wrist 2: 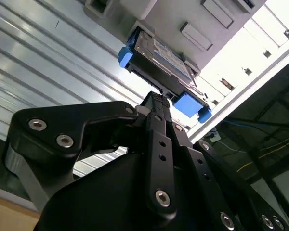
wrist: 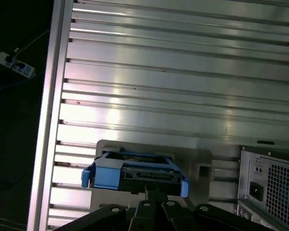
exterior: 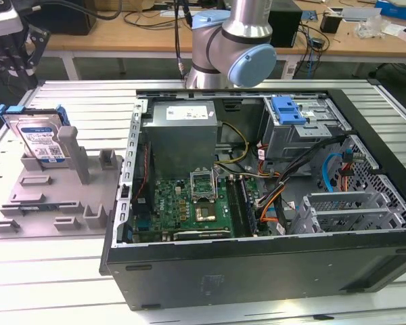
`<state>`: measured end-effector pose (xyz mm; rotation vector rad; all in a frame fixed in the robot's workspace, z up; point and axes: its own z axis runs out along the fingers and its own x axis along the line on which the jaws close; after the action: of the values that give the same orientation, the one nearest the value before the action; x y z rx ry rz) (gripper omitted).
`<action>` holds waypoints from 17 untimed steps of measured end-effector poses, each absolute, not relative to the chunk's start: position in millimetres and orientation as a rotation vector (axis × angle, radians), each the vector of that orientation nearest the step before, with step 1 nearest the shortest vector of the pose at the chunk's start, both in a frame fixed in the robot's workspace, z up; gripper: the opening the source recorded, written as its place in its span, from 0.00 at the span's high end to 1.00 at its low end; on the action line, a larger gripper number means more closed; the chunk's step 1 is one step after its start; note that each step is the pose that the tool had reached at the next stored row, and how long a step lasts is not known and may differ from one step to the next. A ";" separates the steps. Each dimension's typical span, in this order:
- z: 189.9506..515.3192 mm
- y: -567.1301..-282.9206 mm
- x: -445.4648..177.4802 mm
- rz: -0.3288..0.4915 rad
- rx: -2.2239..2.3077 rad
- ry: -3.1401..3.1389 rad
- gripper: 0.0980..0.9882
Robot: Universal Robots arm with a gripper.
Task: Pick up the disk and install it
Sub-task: 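Pick up the disk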
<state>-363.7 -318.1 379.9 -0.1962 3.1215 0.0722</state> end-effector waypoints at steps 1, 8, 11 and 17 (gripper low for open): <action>379.8 -318.1 -363.7 0.073 -0.261 3.119 0.99; 379.3 -318.1 -363.8 0.074 -0.474 3.101 0.99; 379.1 -318.0 -363.8 0.075 -0.561 3.089 0.99; 378.6 -317.5 -364.4 0.076 -0.706 3.064 0.99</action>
<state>-364.4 -317.5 378.6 -0.7059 3.0635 0.0755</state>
